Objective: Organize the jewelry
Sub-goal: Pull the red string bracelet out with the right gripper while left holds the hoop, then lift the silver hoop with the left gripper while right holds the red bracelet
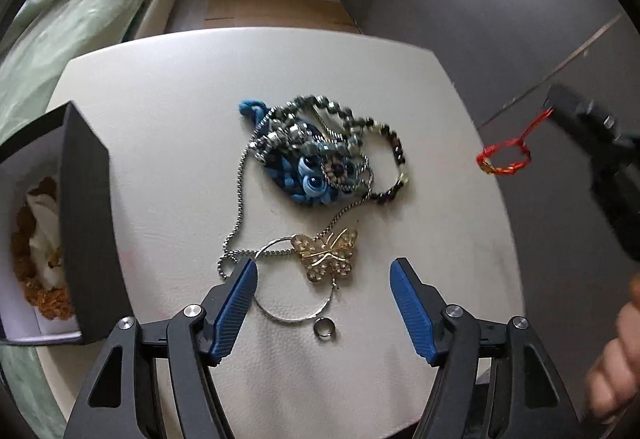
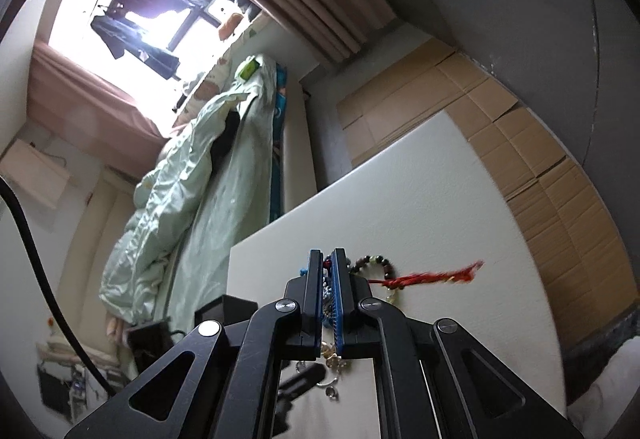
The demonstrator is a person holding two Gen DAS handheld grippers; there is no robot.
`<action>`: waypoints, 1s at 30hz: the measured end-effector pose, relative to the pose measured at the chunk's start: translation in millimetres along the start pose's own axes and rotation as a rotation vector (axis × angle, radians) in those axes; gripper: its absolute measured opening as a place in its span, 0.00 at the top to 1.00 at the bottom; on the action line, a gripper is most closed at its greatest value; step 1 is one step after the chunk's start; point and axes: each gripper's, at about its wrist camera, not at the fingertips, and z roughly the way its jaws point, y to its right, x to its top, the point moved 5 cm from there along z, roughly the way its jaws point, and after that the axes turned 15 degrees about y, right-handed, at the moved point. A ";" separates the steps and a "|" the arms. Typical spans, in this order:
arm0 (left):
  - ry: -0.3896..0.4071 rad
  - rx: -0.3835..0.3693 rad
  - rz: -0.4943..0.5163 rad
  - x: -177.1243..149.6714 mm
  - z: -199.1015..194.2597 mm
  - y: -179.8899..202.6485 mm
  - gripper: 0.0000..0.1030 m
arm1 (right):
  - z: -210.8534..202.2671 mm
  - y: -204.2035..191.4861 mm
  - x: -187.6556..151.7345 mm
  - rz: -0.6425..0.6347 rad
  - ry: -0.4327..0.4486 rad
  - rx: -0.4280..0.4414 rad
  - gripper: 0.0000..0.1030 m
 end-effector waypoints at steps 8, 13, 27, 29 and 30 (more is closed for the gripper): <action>-0.030 0.062 0.209 -13.1 11.9 11.6 0.32 | -3.9 9.2 5.6 0.023 0.000 -0.002 0.94; -0.030 0.040 0.195 -10.1 10.4 1.4 0.32 | -6.2 11.1 6.2 0.029 -0.001 0.000 0.94; -0.031 -0.015 0.180 -5.9 9.3 -1.9 0.32 | -9.1 12.9 1.3 0.034 -0.008 0.004 0.94; -0.054 -0.053 0.165 -10.1 6.7 1.4 0.32 | -9.1 13.1 1.2 0.033 -0.011 0.003 0.94; -0.065 -0.068 0.168 -13.0 5.4 4.2 0.32 | -9.0 12.7 0.8 0.032 -0.012 0.002 0.94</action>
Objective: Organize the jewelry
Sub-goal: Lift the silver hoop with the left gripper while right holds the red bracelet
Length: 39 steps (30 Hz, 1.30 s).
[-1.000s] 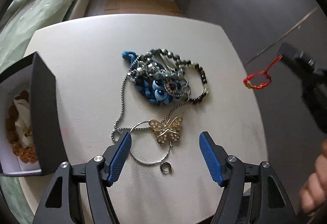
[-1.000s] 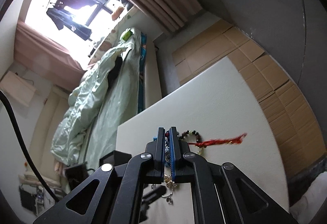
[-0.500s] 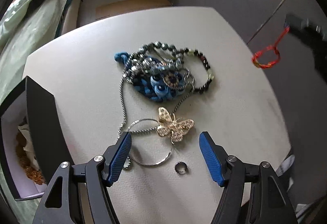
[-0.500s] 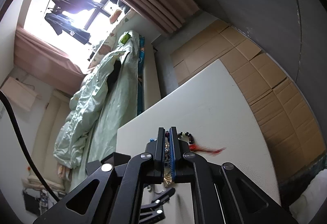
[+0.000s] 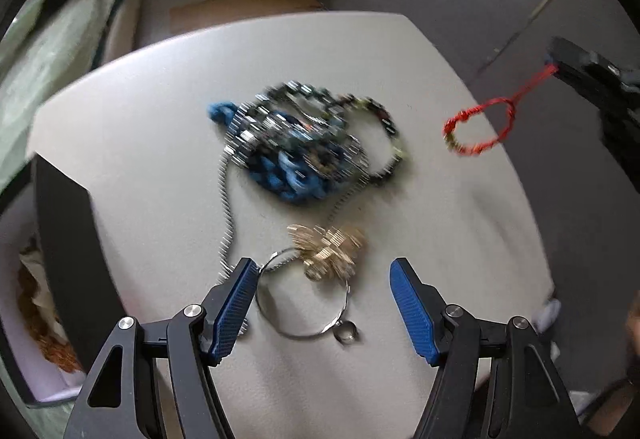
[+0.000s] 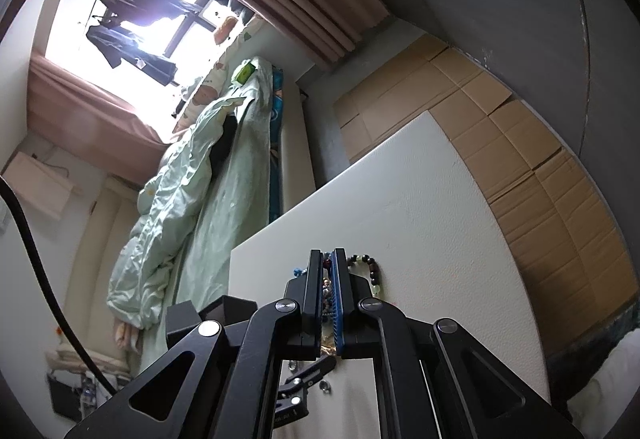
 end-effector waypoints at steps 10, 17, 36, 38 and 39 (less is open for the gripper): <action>-0.017 0.051 0.069 -10.6 3.6 18.0 0.32 | 3.0 -2.2 -3.3 -0.004 -0.015 -0.007 0.94; -0.007 0.184 0.169 -15.0 11.7 36.2 0.35 | 7.7 -3.9 -6.1 -0.016 -0.025 -0.017 0.94; 0.193 0.070 -0.059 27.8 -49.0 -7.1 0.50 | 4.1 -14.4 -4.4 -0.045 -0.019 0.023 0.94; 0.223 0.070 -0.079 32.8 -58.3 -13.3 0.50 | 4.1 -19.4 -6.7 -0.051 -0.019 0.035 0.94; 0.237 0.071 -0.088 34.8 -63.9 -16.4 0.50 | 4.1 -22.0 -7.7 -0.055 -0.019 0.041 0.94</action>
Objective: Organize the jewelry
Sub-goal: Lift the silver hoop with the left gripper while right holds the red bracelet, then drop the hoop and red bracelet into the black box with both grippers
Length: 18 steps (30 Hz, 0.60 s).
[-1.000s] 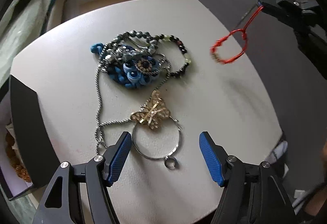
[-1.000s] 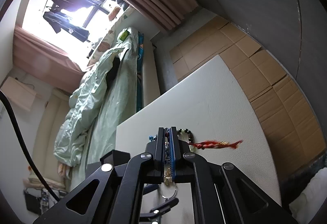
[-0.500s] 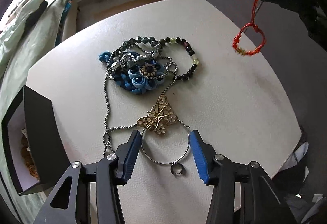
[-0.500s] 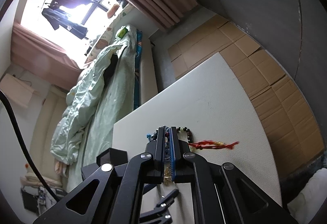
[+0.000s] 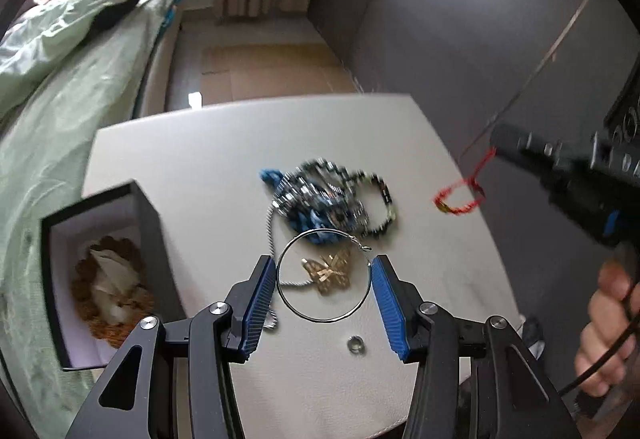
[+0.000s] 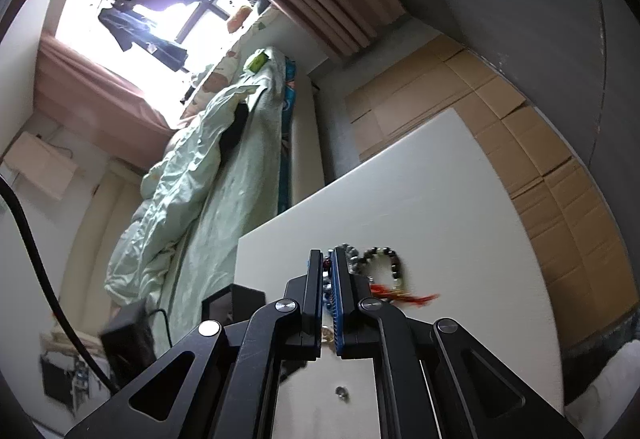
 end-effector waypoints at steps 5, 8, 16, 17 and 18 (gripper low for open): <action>0.060 0.037 -0.041 15.4 -17.5 -18.2 0.50 | 2.5 -17.7 -3.9 -0.018 0.005 0.038 0.94; 0.084 0.065 -0.081 18.9 -26.2 -40.2 0.50 | 6.3 -30.1 -8.8 -0.024 0.001 0.064 0.94; 0.107 0.158 -0.160 19.9 -40.2 -96.9 0.49 | 22.7 -74.3 -30.3 -0.048 -0.018 0.146 0.94; 0.106 0.167 -0.172 18.6 -41.1 -103.2 0.49 | 25.4 -80.3 -33.8 -0.051 -0.022 0.155 0.94; 0.106 0.178 -0.183 17.2 -42.0 -109.1 0.49 | 27.6 -85.1 -36.4 -0.054 -0.025 0.161 0.94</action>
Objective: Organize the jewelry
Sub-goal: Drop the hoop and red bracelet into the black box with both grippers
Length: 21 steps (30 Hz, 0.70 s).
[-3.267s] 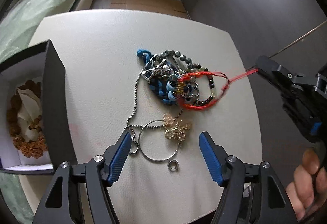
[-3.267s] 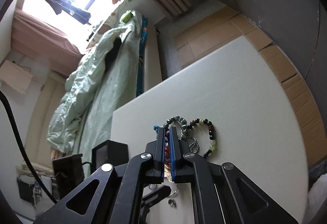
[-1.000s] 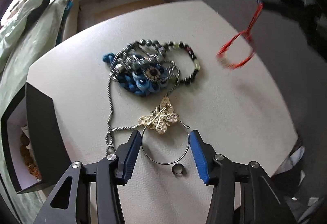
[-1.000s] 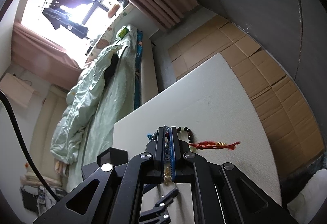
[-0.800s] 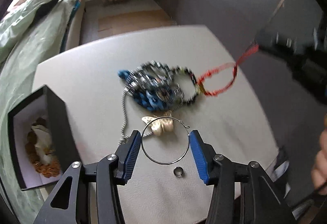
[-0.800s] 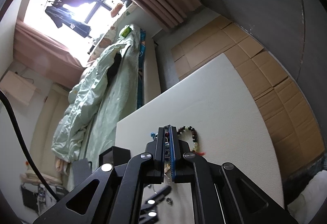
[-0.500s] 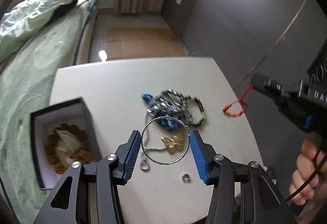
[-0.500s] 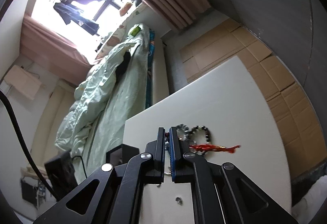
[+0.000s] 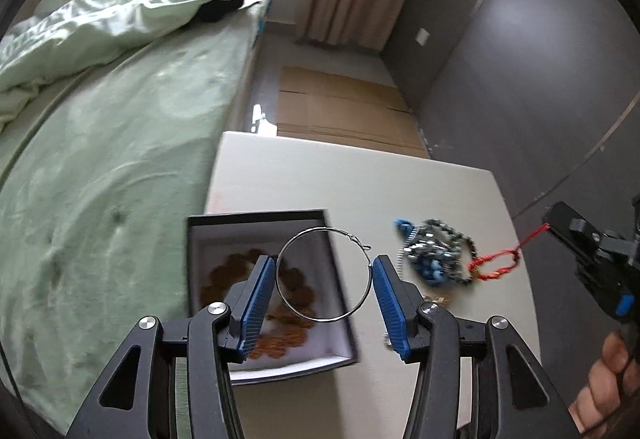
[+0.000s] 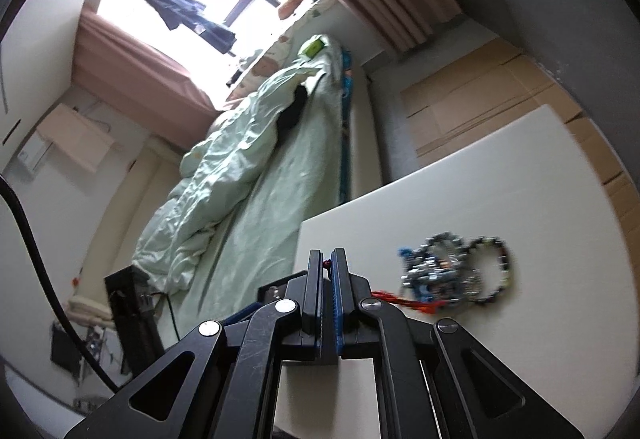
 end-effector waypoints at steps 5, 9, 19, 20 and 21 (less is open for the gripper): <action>-0.046 0.025 -0.030 -5.0 4.8 -17.5 0.45 | 13.4 -22.7 -12.3 -0.009 -0.013 0.043 0.94; -0.026 0.024 -0.058 -2.1 -1.6 -28.6 0.38 | 26.0 -43.0 -22.7 -0.011 -0.023 0.082 0.94; 0.022 0.089 -0.185 7.4 -18.6 -75.2 0.37 | 54.6 -83.7 -58.0 -0.046 -0.092 0.149 0.94; 0.025 0.096 -0.197 7.7 -19.7 -79.7 0.37 | 56.3 -86.2 -60.9 -0.052 -0.096 0.152 0.94; 0.027 0.101 -0.206 7.9 -20.5 -83.2 0.37 | 59.1 -89.5 -63.2 -0.056 -0.100 0.157 0.94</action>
